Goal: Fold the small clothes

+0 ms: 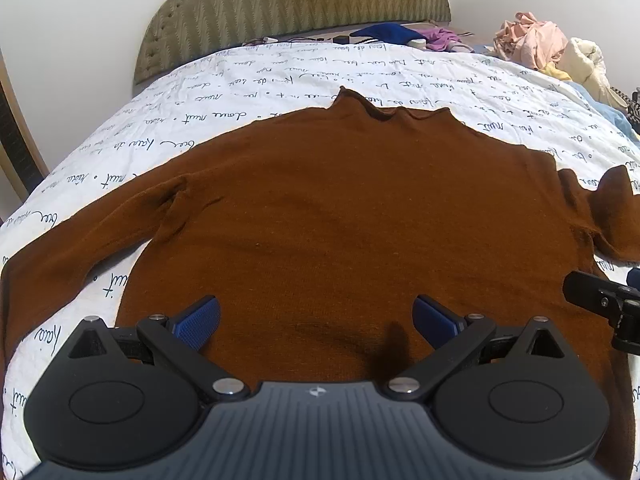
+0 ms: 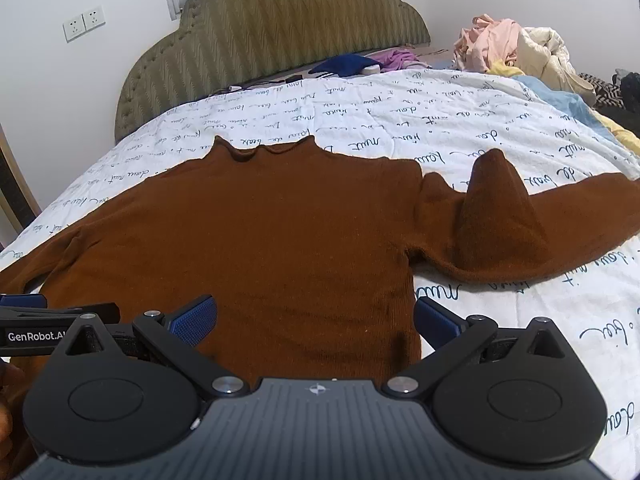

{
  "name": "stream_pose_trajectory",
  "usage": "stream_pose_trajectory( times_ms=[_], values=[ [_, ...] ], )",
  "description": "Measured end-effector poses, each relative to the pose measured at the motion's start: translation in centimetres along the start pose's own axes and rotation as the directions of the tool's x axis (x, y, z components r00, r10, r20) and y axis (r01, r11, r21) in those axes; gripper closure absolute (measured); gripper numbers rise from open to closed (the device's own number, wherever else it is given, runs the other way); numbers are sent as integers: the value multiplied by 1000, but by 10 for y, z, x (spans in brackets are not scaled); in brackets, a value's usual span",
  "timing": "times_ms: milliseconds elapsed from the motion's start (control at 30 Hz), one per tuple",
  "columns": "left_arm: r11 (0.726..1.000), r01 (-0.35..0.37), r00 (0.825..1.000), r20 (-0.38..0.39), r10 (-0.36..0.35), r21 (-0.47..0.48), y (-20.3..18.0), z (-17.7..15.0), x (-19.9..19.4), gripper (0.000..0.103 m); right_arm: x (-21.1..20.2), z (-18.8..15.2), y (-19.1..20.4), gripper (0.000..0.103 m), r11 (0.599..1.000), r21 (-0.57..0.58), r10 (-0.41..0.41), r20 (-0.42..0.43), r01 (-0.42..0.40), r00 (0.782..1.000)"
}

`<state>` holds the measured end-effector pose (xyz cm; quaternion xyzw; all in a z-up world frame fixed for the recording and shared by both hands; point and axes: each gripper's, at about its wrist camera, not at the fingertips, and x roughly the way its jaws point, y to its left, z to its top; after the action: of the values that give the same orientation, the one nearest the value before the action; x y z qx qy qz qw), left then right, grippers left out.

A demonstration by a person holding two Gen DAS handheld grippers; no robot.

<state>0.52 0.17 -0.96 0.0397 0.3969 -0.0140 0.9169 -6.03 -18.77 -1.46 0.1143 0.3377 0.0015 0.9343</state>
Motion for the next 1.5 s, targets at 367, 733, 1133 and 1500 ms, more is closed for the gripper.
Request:
stream_pose_trajectory(
  times_ms=[367, 733, 1133, 1500],
  values=[
    [1000, -9, 1000, 1, 9, 3, -1, 0, 1, 0, 1, -3, 0, 0, 1000, -7, 17, -6, -17, 1000],
    [1000, -7, 1000, -6, 7, 8, -2, -1, 3, 0, 1, -5, 3, 0, 999, -18, 34, -1, -34, 999],
    [1000, -7, 1000, -9, 7, 11, -3, -1, 4, 0, 1, -3, -1, 0, 999, -6, 41, -6, -41, 999],
    [1000, -5, 1000, -9, 5, 22, -6, 0, 6, 0, 0, -3, -3, 0, 998, 3, 62, -4, -62, 998]
  ],
)
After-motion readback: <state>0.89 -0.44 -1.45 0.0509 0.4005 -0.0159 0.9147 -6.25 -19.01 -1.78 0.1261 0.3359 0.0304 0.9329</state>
